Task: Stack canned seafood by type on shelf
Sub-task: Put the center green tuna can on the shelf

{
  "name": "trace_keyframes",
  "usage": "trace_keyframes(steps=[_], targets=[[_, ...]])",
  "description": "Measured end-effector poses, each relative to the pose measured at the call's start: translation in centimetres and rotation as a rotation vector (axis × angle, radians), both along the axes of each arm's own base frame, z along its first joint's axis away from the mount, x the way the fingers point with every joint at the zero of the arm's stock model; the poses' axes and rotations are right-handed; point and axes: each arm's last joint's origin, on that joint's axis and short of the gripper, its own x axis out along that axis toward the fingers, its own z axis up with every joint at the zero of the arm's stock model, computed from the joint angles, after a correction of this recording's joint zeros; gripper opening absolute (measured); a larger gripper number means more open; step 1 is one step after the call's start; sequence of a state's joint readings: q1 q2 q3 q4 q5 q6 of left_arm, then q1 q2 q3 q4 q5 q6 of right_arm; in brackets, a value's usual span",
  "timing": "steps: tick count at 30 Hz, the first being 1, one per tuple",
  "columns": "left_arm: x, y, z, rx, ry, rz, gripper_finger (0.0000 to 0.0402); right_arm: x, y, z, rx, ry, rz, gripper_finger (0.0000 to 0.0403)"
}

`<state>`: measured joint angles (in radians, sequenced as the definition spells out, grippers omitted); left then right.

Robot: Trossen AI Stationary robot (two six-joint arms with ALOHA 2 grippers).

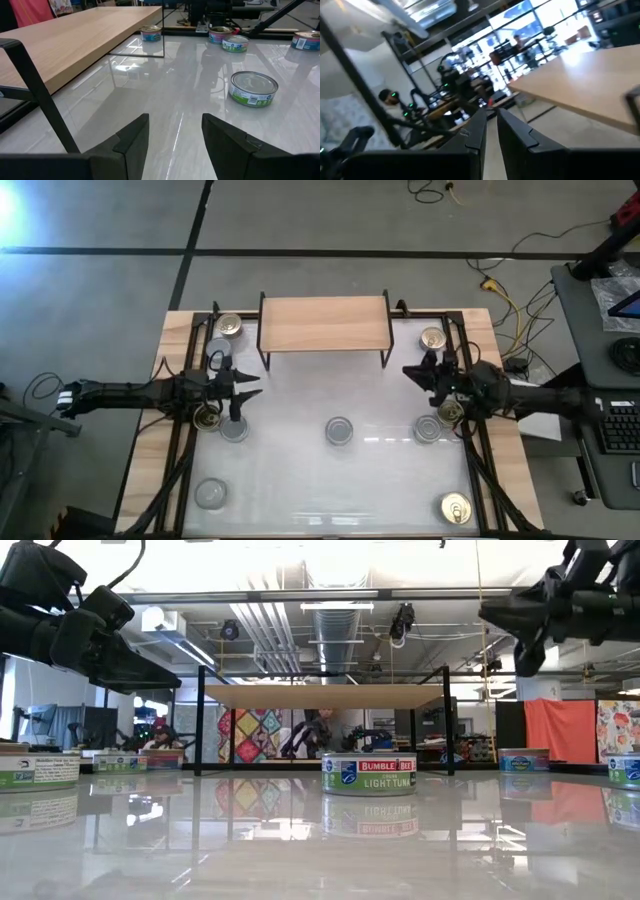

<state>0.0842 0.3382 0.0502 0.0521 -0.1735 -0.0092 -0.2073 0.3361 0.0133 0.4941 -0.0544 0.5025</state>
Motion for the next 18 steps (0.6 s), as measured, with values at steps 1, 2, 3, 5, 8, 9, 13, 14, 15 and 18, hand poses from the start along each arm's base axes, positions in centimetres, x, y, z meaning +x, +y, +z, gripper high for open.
trace_keyframes(steps=[1,2,3,5,8,9,13,14,15,18], targets=[[0.0,0.0,0.0,0.0,0.0,0.0,0.0167,0.4,0.2,-0.2,-0.009,0.026,0.015,0.0038],[0.0,0.0,0.0,0.0,0.0,0.0,0.0168,0.8,0.3,-0.4,-0.023,0.065,0.033,0.0038],[0.0,0.0,0.0,0.0,0.0,0.0,0.0168,1.2,0.6,-0.6,-0.038,0.101,0.054,0.0038],[0.0,0.0,0.0,0.0,0.0,0.0,0.0168,2.0,1.1,-0.6,-0.06,0.153,0.099,0.0038],[0.0,0.0,0.0,0.0,0.0,0.0,0.0168,3.1,2.2,-0.1,-0.133,0.197,0.18,0.0038],[0.0,0.0,0.0,0.0,0.0,0.0,0.0168,3.5,2.6,0.2,-0.163,0.207,0.206,0.0038],[0.0,0.0,0.0,0.0,0.0,0.0,0.0168,5.2,4.0,1.0,-0.263,0.255,0.29,0.0038],[0.0,0.0,0.0,0.0,0.0,0.0,0.0168,5.6,4.3,1.2,-0.285,0.271,0.304,0.0038],[0.0,0.0,0.0,0.0,0.0,0.0,0.0168,6.0,4.5,1.3,-0.307,0.288,0.315,0.0039],[0.0,0.0,0.0,0.0,0.0,0.0,0.0168,7.3,4.8,1.7,-0.335,0.337,0.33,0.0059]])
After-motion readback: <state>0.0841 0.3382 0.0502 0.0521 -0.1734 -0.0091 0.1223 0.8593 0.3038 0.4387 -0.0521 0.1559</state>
